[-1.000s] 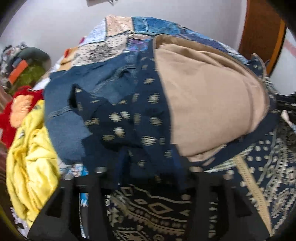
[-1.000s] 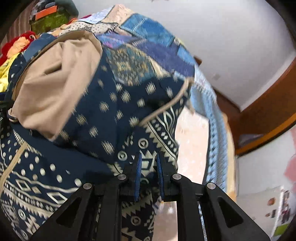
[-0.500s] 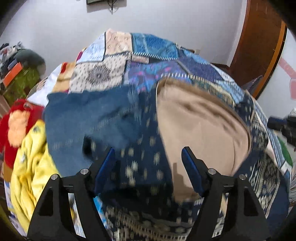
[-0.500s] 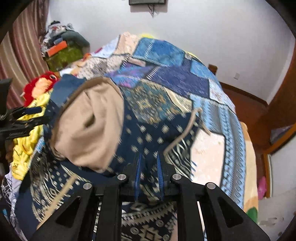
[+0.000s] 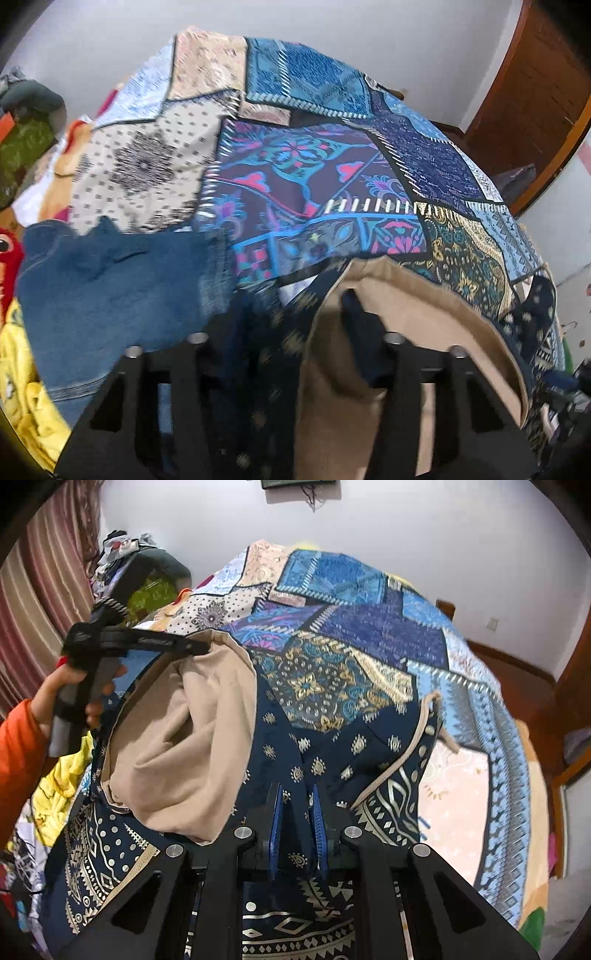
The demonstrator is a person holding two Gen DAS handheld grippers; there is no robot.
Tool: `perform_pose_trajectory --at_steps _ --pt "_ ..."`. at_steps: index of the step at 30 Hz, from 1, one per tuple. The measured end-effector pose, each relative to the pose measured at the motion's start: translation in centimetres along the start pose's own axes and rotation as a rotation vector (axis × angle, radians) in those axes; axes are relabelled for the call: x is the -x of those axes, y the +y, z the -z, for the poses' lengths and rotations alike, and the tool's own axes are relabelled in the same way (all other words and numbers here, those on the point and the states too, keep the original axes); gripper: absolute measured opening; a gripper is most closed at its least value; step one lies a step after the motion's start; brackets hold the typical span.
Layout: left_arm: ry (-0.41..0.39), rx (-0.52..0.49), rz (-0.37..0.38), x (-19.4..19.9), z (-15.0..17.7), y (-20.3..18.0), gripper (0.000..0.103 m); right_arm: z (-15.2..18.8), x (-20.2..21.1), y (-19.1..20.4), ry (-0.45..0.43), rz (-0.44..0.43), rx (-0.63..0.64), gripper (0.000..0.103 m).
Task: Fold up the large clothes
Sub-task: 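Lower the folded jacket onto the bed and open both tools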
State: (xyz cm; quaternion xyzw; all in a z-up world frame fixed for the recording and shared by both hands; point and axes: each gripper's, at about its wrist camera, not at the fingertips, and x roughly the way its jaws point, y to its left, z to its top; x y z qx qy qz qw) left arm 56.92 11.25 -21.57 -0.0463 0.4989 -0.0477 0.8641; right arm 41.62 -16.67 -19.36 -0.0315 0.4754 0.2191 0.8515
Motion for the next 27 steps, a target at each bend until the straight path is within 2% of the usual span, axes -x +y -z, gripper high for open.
perform_pose_trajectory --at_steps 1,2,3,7,12,17,22,27 --pt "-0.005 -0.004 -0.005 -0.1 -0.1 -0.3 0.037 0.1 -0.1 -0.2 0.004 -0.011 -0.014 0.012" --pt "-0.004 -0.017 0.005 -0.2 -0.2 -0.8 0.017 0.3 -0.1 -0.5 0.009 -0.024 -0.032 0.012" --pt "0.007 -0.03 0.02 -0.2 -0.3 -1.3 0.01 0.4 -0.1 -0.7 0.01 -0.03 -0.042 0.012" --pt "-0.078 -0.131 0.0 3.7 0.5 -4.1 0.007 1.1 1.4 -1.2 -0.02 -0.014 -0.072 0.012" --pt "-0.174 -0.226 0.073 11.6 3.3 -7.5 0.007 1.9 5.0 -0.9 -0.036 0.004 -0.068 0.012" --pt "-0.241 -0.323 0.138 18.4 7.8 -10.9 0.006 3.1 10.0 0.0 -0.083 -0.009 -0.083 0.012" --pt "-0.221 -0.396 0.191 21.4 13.7 -13.5 0.007 4.6 15.0 1.4 -0.13 -0.001 -0.071 0.012" --pt "-0.151 -0.443 0.242 21.0 19.9 -14.8 0.007 6.2 18.5 3.0 -0.161 -0.014 -0.05 0.012"
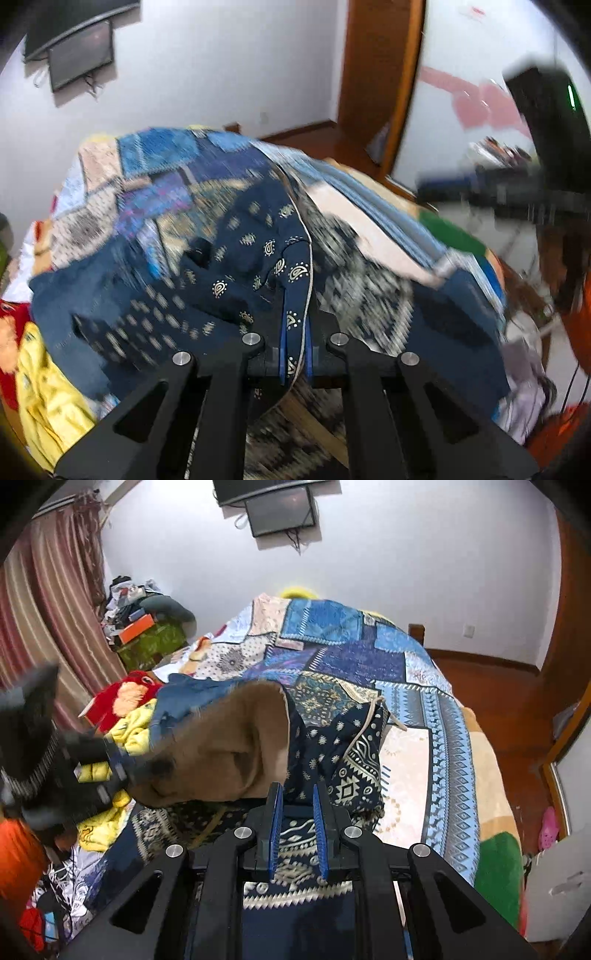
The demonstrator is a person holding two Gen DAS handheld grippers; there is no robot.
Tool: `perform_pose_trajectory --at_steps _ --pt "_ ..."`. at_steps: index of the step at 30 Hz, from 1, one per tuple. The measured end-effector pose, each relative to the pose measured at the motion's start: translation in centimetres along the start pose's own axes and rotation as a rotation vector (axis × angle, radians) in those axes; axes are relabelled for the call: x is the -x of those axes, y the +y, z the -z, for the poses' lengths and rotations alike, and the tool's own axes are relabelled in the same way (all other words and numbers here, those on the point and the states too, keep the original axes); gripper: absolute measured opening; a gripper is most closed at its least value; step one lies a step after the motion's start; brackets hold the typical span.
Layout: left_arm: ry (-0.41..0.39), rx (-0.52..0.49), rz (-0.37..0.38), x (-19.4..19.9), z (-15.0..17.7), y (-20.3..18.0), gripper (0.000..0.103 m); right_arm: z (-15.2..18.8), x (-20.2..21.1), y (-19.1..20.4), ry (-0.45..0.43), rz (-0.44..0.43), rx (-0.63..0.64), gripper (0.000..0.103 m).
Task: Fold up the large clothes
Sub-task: 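Lower the folded jacket onto the bed and open both tools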
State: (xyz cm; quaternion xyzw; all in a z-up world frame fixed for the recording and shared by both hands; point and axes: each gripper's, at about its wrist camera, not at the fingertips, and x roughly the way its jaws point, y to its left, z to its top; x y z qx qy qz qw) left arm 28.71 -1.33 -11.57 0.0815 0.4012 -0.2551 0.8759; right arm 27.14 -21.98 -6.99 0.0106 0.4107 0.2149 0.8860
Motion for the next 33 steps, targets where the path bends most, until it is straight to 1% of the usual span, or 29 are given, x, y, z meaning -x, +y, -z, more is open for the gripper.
perform_pose_trajectory --at_steps 4,9,13,14,16,17,19,21,22,23,25,26,27,28,30,31,33 --pt "0.083 -0.002 0.039 -1.4 4.1 -1.9 0.007 0.7 1.1 1.4 0.002 -0.03 0.011 0.012" --pt "0.184 0.028 0.065 -3.2 8.6 -3.0 0.007 0.4 0.3 4.1 0.024 -0.106 0.015 0.012" --pt "0.2 0.053 0.074 -3.1 10.9 -3.7 0.007 -0.5 -1.3 7.0 0.041 -0.169 0.04 0.012" --pt "0.198 0.054 0.069 -2.9 11.3 -3.9 0.007 -0.8 -2.2 7.7 0.053 -0.178 0.042 0.012" --pt "0.191 0.056 0.061 -2.3 11.9 -3.8 0.011 -1.0 -3.8 8.7 0.076 -0.172 0.056 0.012" --pt "0.19 0.064 0.061 -2.0 12.0 -3.7 0.015 -0.8 -5.3 9.2 0.106 -0.143 0.072 0.012" --pt "0.189 0.095 0.065 -1.1 12.5 -3.1 0.029 0.0 -7.8 9.5 0.161 -0.089 0.096 0.012" --pt "0.184 0.121 0.031 -0.1 12.8 -2.3 0.06 1.8 -10.5 9.2 0.239 0.001 0.13 0.012" --pt "0.177 0.129 -0.009 0.5 13.0 -2.0 0.063 3.1 -11.8 8.8 0.276 0.045 0.154 0.012" --pt "0.167 0.135 -0.036 1.2 13.2 -1.6 0.063 4.2 -12.5 8.3 0.303 0.066 0.171 0.012" --pt "0.16 0.147 -0.056 2.2 13.3 -0.9 0.065 6.1 -13.7 6.9 0.362 0.104 0.191 0.012" --pt "0.153 0.156 -0.089 2.8 13.3 -0.4 0.072 7.2 -13.9 6.0 0.374 0.11 0.191 0.012" --pt "0.142 0.164 -0.114 3.2 13.2 -0.1 0.076 7.6 -13.4 5.3 0.343 0.08 0.182 0.012" --pt "0.127 0.179 -0.133 3.7 13.0 0.6 0.078 7.8 -12.7 4.6 0.324 0.061 0.165 0.013" --pt "0.102 0.215 -0.148 4.4 12.7 1.9 0.087 7.7 -11.8 3.2 0.35 0.045 0.107 0.013" --pt "0.091 0.235 -0.166 4.4 12.4 2.8 0.088 7.5 -11.4 2.6 0.359 0.036 0.077 0.013" --pt "0.09 0.274 -0.223 3.5 11.8 4.8 0.088 6.9 -10.4 1.5 0.343 0.007 0.019 0.013"
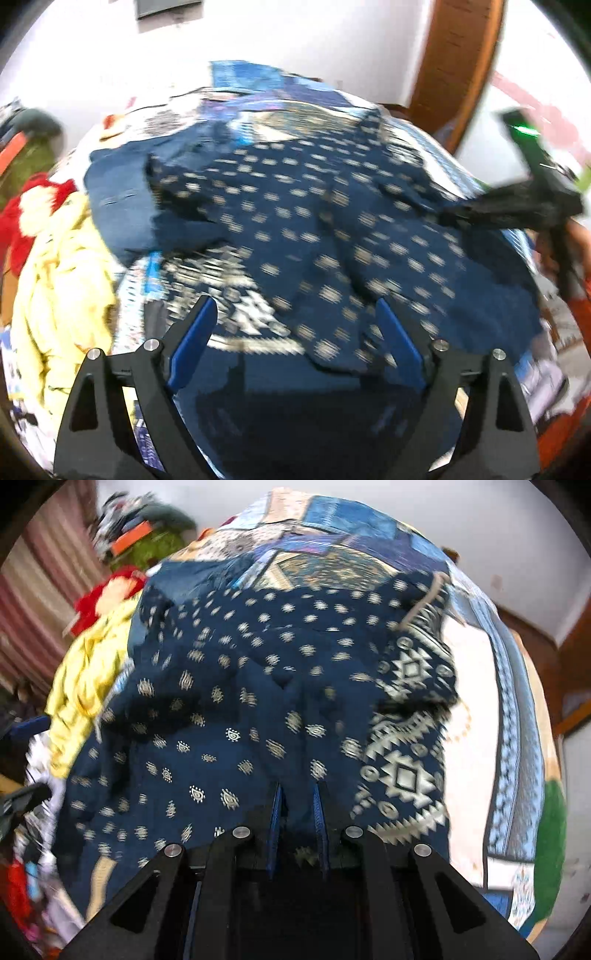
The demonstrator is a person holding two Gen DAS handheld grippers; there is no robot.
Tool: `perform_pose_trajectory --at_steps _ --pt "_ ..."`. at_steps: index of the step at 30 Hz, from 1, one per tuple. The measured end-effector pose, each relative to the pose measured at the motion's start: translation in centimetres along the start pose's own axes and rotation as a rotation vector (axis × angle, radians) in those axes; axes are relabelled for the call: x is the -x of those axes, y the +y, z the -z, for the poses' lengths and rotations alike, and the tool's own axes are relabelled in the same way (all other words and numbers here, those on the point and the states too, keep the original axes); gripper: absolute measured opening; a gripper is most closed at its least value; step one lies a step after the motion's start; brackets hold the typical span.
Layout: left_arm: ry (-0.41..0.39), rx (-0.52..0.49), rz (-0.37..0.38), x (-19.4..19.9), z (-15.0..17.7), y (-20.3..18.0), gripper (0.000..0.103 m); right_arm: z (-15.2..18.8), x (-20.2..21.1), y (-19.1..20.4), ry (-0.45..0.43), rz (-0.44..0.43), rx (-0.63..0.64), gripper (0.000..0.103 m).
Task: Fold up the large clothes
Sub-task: 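Lower the folded jacket onto the bed and open both tools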
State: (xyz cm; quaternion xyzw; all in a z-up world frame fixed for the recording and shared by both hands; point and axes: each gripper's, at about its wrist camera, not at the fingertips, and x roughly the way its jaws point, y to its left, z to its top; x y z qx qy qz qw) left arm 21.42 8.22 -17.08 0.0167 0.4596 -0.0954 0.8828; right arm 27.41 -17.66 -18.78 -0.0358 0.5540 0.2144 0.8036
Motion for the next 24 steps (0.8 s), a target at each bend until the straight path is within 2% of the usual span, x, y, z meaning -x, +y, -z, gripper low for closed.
perform_pose_trajectory --at_steps 2,5,8,12,17,18,19,21,22,24 --pt "0.018 0.038 -0.049 -1.8 -0.7 1.2 0.088 0.1 0.3 -0.4 -0.011 -0.012 -0.01 0.013" --pt "0.077 0.089 -0.071 -4.9 -0.7 2.3 0.088 0.6 -1.4 0.0 0.027 0.037 0.054 0.014" --pt "0.157 0.096 -0.112 -8.7 0.4 2.4 0.09 1.3 -1.6 0.3 -0.021 0.051 0.108 0.014" --pt "0.112 0.131 -0.085 -9.2 1.6 2.4 0.091 1.7 -1.4 0.2 -0.038 0.071 0.128 0.014" --pt "0.108 0.149 -0.071 -9.2 2.0 2.7 0.094 2.4 -0.8 -0.3 -0.052 0.137 0.128 0.014" --pt "0.109 0.15 -0.069 -9.3 2.1 2.7 0.094 2.7 -0.6 -0.6 -0.056 0.145 0.123 0.018" --pt "0.109 0.151 -0.067 -9.5 2.0 2.7 0.095 2.9 -0.4 -0.9 -0.058 0.175 0.117 0.052" --pt "0.106 0.155 -0.065 -9.6 2.0 2.8 0.095 3.6 0.2 -2.0 -0.106 0.376 0.105 0.102" --pt "0.106 0.158 -0.062 -9.6 2.1 2.9 0.095 4.2 0.8 -2.8 -0.141 0.365 0.109 0.103" --pt "0.107 0.162 -0.054 -9.5 2.2 3.1 0.095 4.6 0.8 -4.4 -0.094 0.33 0.066 0.103"
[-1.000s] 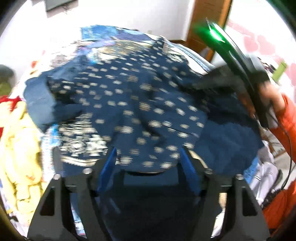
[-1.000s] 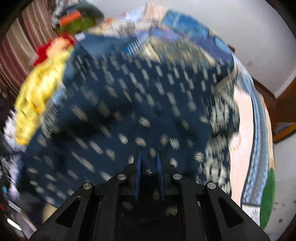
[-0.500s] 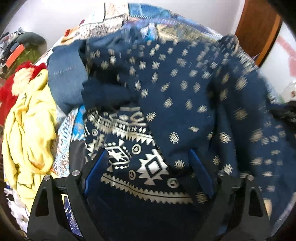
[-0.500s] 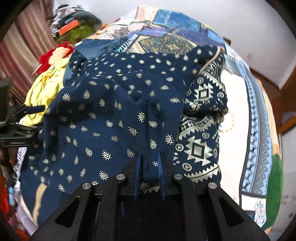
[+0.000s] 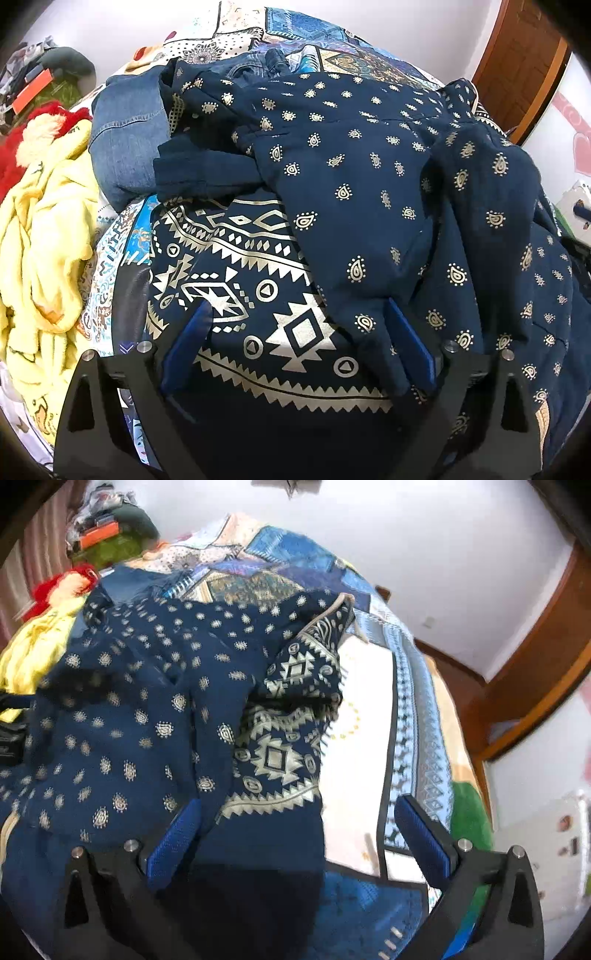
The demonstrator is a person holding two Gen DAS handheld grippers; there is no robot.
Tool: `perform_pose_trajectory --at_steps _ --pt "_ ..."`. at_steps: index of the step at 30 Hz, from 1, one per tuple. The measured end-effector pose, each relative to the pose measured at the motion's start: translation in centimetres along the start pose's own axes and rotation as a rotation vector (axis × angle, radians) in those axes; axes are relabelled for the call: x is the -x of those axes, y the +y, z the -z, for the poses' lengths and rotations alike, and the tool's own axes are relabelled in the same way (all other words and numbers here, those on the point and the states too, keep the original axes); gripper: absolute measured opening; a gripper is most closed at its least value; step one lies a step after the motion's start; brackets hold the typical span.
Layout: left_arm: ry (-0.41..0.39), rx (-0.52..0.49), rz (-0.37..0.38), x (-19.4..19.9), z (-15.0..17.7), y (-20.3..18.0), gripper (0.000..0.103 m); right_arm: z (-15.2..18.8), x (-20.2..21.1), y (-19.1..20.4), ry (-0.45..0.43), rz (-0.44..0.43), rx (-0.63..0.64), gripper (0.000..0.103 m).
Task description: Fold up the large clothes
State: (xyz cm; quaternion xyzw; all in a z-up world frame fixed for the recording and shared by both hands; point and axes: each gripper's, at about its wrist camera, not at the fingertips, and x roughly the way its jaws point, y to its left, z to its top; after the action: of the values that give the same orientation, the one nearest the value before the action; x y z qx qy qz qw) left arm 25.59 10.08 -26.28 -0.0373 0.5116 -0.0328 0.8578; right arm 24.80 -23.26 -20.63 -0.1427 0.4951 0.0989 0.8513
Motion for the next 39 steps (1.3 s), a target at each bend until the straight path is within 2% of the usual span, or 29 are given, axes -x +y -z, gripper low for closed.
perform_pose_trajectory --at_steps 5,11,14,19,24,26,29,32,33,36,38,39 --pt "-0.006 0.002 0.013 1.3 -0.7 0.8 0.095 0.0 0.0 -3.6 0.047 -0.111 -0.128 0.103" --pt "-0.092 0.02 -0.041 4.3 -3.6 4.3 0.095 -3.1 0.9 -4.4 -0.022 -0.196 -0.183 0.103" --pt "-0.094 0.067 -0.061 4.0 -5.7 6.9 0.095 -5.6 0.6 -4.1 -0.052 -0.24 -0.192 0.103" --pt "-0.062 0.134 -0.08 0.9 -9.1 10.7 0.095 -9.2 -1.6 -3.8 -0.066 -0.26 -0.192 0.103" --pt "-0.016 0.159 -0.075 -3.7 -11.9 12.8 0.095 -12.6 -6.3 -3.8 -0.019 -0.248 -0.177 0.103" --pt "-0.01 0.163 -0.048 -5.7 -13.2 13.4 0.095 -13.7 -8.4 -4.1 0.001 -0.274 -0.186 0.103" --pt "-0.021 0.167 -0.003 -8.0 -15.1 13.8 0.094 -15.5 -11.4 -4.9 0.021 -0.363 -0.241 0.099" --pt "-0.06 0.141 0.036 -9.1 -16.9 13.3 0.093 -17.5 -13.9 -5.4 0.029 -0.436 -0.287 0.089" --pt "-0.065 0.13 0.048 -9.4 -17.3 13.1 0.09 -18.2 -14.8 -5.5 0.041 -0.451 -0.299 0.081" --pt "-0.104 0.097 0.027 -10.1 -18.1 12.3 0.089 -19.4 -16.3 -5.3 0.032 -0.468 -0.321 0.076" --pt "-0.139 0.064 0.013 -10.1 -18.1 11.6 0.078 -20.1 -16.6 -5.1 0.016 -0.461 -0.321 0.051" --pt "-0.145 0.056 0.014 -10.0 -18.2 11.5 0.066 -20.4 -16.9 -5.0 0.026 -0.466 -0.33 0.031"
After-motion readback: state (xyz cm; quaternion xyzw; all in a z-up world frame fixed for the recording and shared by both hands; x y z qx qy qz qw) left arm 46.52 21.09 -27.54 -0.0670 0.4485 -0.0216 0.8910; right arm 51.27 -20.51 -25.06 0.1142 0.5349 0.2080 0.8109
